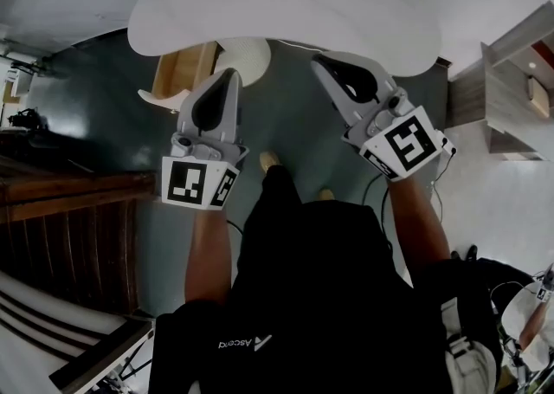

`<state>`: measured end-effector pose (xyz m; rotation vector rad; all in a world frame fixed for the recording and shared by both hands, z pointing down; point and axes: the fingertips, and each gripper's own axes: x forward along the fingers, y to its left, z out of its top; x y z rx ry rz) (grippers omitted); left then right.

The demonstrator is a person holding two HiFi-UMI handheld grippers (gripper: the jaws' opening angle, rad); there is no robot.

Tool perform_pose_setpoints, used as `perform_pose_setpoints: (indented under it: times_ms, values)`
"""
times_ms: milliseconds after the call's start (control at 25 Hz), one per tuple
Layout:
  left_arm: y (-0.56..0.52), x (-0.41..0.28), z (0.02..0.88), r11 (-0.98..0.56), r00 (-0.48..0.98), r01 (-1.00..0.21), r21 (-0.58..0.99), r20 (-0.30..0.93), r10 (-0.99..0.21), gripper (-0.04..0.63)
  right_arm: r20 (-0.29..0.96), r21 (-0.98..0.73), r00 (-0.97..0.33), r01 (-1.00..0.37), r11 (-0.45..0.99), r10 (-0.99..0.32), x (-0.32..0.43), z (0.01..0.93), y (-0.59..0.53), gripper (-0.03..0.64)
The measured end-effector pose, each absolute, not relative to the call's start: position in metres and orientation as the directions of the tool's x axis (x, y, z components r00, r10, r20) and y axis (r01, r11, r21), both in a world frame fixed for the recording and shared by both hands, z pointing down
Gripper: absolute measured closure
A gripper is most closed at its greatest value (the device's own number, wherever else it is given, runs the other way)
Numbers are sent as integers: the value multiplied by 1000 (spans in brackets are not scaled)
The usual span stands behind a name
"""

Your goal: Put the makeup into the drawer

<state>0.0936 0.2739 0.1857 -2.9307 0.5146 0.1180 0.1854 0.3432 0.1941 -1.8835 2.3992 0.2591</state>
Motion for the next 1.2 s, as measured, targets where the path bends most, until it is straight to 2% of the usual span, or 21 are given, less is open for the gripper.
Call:
perform_pose_setpoints:
  times_ms: [360, 760, 1200]
  values:
    - [161, 106, 203, -939, 946, -312, -144, -141, -293, 586, -112, 122, -211, -973, 198, -971, 190, 211, 233, 614]
    - [13, 128, 225, -969, 970, -214, -124, -143, -196, 586, -11, 131, -127, -984, 124, -992, 203, 239, 75, 614]
    - [-77, 149, 241, -988, 987, -127, -86, -114, -116, 586, 118, 160, -27, -986, 46, -993, 235, 267, -36, 614]
